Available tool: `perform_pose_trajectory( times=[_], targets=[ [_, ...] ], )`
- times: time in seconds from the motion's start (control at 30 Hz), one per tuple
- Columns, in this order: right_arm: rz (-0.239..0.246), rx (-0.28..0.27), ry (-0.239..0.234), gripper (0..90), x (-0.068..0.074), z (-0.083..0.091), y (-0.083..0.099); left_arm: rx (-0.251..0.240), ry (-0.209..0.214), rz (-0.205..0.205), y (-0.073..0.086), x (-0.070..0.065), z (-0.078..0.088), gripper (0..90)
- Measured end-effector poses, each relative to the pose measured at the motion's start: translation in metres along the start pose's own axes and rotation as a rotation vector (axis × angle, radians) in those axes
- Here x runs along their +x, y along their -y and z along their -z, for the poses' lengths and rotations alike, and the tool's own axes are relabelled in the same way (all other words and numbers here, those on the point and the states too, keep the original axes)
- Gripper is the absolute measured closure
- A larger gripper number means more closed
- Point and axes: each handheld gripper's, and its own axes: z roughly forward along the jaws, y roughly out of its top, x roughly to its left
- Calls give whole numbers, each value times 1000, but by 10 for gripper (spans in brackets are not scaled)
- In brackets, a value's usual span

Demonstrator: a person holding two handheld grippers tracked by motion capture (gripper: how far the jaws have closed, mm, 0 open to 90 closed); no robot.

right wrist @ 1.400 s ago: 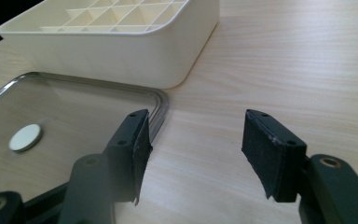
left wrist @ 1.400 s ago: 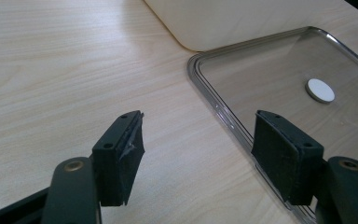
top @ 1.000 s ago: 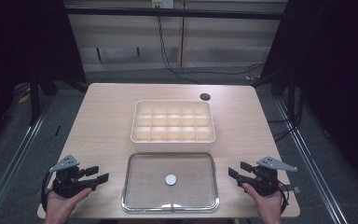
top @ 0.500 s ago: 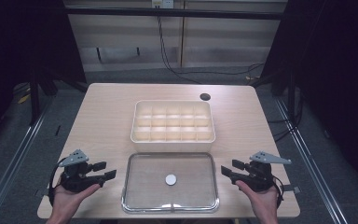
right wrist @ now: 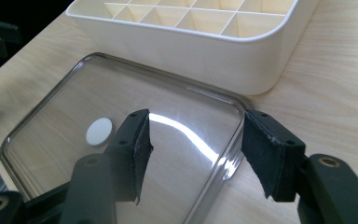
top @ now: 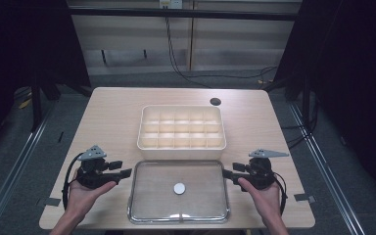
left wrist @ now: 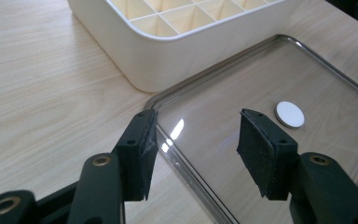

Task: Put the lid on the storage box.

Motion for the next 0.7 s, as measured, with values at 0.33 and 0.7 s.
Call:
perform_pose_trajectory(
  times=[0.33,0.7],
  targets=[
    [-15,21,8,453,-13,-28,-4,74,5,41,18,9,-15,488],
    [-38,84,38,498,-24,-31,18,125,33,43,27,9,-30,518]
  ],
)
